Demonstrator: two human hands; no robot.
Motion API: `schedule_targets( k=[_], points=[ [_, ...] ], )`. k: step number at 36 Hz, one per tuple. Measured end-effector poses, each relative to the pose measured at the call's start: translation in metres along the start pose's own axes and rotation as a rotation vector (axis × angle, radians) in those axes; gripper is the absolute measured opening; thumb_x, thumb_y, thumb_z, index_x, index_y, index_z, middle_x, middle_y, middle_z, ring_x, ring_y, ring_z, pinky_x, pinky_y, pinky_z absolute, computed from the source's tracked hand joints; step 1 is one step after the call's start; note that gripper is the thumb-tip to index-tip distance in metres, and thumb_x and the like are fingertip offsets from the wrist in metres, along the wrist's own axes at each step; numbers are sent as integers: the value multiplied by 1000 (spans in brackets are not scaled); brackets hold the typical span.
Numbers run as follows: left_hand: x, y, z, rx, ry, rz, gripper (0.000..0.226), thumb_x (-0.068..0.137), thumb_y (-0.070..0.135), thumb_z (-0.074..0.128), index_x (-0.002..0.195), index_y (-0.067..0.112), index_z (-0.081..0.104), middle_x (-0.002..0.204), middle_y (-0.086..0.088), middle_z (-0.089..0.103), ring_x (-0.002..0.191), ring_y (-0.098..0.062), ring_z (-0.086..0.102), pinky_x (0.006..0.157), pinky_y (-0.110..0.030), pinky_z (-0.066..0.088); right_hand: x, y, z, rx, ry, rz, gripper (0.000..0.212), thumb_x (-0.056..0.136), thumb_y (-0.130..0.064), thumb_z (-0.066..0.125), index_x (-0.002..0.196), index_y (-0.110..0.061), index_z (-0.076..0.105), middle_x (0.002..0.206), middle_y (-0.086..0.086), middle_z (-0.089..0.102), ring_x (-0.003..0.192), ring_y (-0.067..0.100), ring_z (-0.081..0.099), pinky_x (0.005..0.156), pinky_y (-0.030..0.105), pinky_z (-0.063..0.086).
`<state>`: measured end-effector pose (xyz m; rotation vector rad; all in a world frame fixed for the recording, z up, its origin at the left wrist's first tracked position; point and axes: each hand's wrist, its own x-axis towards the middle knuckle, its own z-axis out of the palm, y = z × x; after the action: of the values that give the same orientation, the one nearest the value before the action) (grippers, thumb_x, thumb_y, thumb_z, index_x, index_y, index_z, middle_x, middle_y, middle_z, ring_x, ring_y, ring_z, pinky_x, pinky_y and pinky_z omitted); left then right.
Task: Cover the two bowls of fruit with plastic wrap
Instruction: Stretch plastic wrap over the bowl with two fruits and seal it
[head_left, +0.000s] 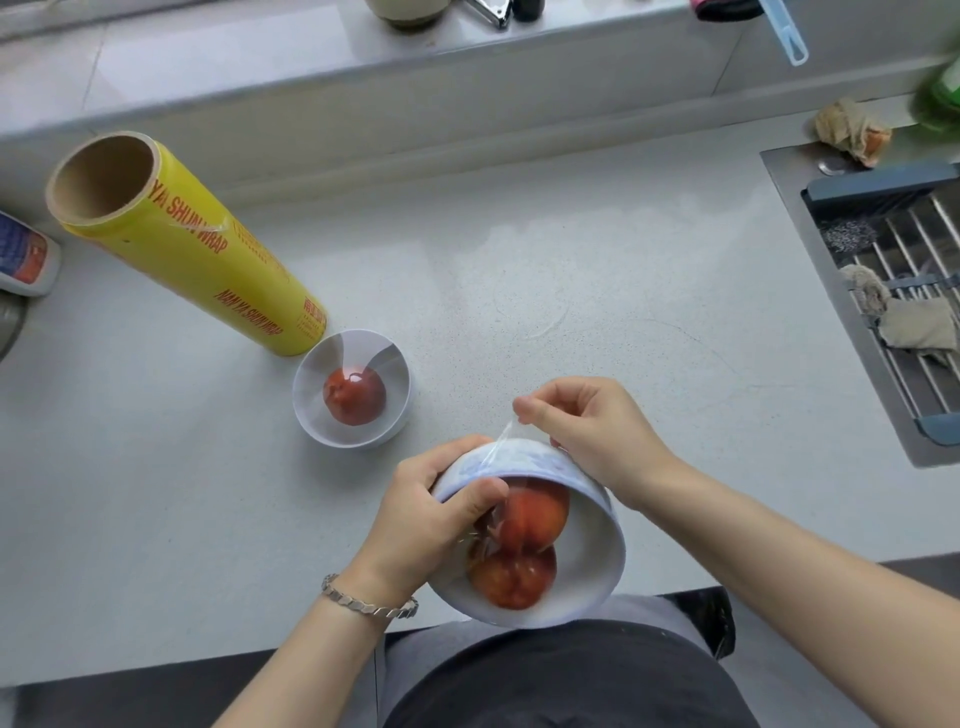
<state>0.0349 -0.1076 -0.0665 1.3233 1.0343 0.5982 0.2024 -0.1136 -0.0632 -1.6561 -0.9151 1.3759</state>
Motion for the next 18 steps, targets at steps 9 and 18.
schedule_targets(
  k=[9,18],
  points=[
    [0,-6,-2,52,46,-9,73,43,83,66,91,28,68,85,11,73,85,-6,65,78,-20,50,4,2,-7,-93,-159,148,26,79,-29,70,57,-18,63,50,-7,58,45,1,48,48,13,39],
    [-7,-8,0,-52,59,-23,64,47,79,68,87,29,70,85,13,73,82,-2,65,74,-15,49,3,22,-31,-324,83,3,14,78,-23,72,66,-25,63,53,-9,58,55,5,54,60,21,42]
  ],
)
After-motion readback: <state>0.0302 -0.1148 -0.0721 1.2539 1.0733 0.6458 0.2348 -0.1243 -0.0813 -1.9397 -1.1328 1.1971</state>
